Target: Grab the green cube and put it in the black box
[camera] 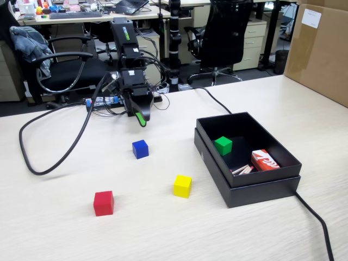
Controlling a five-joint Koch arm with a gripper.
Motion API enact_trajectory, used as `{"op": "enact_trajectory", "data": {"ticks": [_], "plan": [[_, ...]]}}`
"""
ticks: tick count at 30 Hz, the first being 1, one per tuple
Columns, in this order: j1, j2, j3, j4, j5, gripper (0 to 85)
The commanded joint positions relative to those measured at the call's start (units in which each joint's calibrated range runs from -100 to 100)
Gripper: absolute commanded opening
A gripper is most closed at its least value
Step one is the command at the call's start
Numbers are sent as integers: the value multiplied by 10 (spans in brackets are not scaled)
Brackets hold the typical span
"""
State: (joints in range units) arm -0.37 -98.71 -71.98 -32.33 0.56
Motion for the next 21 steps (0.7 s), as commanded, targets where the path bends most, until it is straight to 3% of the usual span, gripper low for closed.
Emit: {"op": "enact_trajectory", "data": {"ticks": [1, 21], "plan": [[-5, -12, -3, 20, -1, 521], [-23, 10, -163, 82, -25, 497]]}}
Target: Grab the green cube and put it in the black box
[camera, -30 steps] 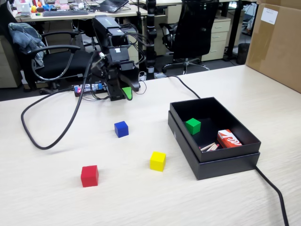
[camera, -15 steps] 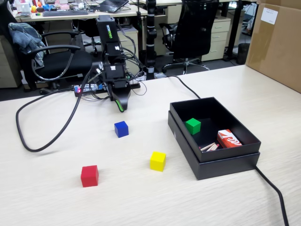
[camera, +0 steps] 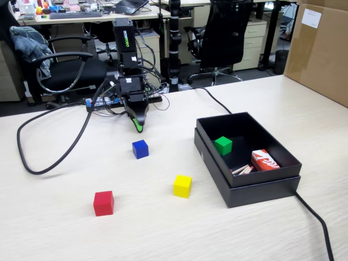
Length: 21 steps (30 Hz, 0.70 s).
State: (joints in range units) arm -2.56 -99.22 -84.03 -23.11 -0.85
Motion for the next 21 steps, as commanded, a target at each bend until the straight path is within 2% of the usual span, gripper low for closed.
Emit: {"op": "enact_trajectory", "data": {"ticks": [1, 5, 21], "plan": [[-1, 15, -43, -9, -13, 496], [-8, 9, -48, -8, -23, 491], [-17, 6, -51, -7, -20, 492]]}}
